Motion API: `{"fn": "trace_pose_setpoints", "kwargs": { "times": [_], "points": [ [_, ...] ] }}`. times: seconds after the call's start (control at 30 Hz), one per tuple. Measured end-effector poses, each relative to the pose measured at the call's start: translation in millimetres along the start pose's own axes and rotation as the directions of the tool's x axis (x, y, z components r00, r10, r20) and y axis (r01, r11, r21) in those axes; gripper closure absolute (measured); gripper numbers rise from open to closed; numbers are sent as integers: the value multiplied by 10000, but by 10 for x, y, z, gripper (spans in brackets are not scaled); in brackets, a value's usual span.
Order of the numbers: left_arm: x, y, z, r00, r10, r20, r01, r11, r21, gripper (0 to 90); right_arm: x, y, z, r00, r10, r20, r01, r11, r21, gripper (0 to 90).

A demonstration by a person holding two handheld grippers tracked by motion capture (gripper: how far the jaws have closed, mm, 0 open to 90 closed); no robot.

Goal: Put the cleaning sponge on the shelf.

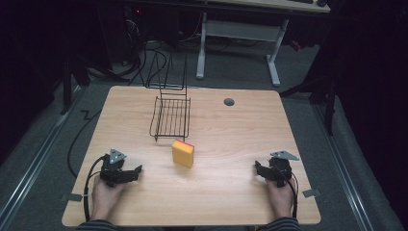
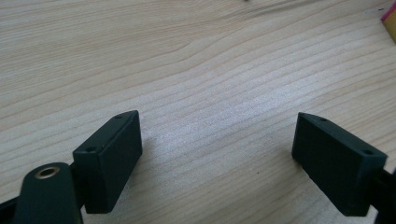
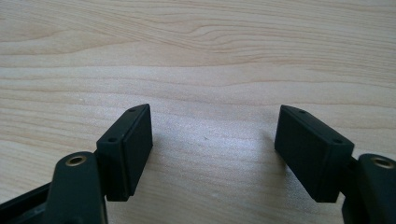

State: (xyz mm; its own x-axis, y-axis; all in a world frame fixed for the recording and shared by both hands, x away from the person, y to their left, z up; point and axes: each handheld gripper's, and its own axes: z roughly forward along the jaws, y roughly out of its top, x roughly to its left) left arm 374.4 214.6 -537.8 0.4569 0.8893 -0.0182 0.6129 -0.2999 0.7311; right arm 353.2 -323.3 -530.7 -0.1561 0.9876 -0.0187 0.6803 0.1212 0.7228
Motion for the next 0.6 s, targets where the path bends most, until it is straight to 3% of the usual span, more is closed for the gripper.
{"fn": "trace_pose_setpoints", "kwargs": {
  "times": [0.37, 0.6],
  "points": [
    [-23, -32, -45, 9997, 205, 155, -206, 9997, 100, 155, 0, -1, -2, 10000, -31, 2, 31, 10000, 21, 279],
    [-98, -59, -91, 9976, 330, 600, -333, 9994, 44, 151, 0, -1, -2, 10000, -36, 4, 36, 10000, 20, 279]
  ]
}}
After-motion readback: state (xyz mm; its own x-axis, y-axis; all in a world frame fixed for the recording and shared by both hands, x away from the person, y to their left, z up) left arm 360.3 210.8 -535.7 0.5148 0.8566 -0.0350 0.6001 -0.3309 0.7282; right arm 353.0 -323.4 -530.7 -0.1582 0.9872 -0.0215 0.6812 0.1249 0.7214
